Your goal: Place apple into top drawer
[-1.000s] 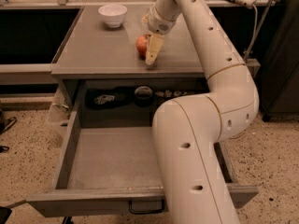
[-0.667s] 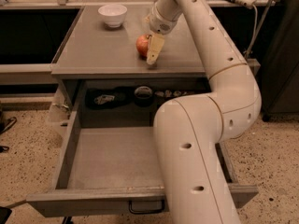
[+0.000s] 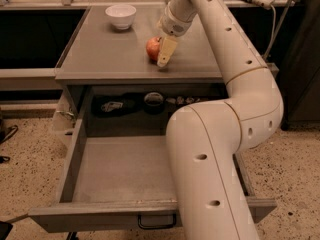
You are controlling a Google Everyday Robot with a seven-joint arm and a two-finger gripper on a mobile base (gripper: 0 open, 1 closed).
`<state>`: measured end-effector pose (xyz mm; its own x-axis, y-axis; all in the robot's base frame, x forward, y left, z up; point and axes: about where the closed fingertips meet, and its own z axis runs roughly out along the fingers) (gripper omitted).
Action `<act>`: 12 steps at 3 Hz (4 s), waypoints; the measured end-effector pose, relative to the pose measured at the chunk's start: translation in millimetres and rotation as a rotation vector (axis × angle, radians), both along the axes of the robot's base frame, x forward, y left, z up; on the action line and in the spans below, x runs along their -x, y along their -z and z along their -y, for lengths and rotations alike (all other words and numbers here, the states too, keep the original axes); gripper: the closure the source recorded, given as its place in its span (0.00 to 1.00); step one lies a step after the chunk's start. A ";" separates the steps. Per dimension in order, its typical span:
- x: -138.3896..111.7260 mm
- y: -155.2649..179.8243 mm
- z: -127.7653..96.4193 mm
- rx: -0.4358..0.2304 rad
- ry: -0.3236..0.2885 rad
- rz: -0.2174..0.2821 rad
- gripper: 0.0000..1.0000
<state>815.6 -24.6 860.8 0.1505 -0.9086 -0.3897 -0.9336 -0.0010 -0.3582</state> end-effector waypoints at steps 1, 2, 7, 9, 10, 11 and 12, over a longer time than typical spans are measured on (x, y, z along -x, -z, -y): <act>0.0 0.0 0.0 0.000 0.000 0.000 0.42; 0.0 0.0 0.0 0.000 0.000 0.000 0.64; 83.8 -109.4 62.9 -0.269 0.025 0.269 1.00; 137.8 -71.4 67.8 -0.340 0.044 0.254 1.00; 137.7 -70.8 67.2 -0.339 0.043 0.252 1.00; 136.9 -72.1 61.3 -0.325 0.031 0.247 1.00; 161.0 -73.2 62.9 -0.306 0.061 0.219 1.00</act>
Offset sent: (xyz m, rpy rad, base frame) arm 0.0000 0.0000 0.0000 0.0000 0.0000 0.0000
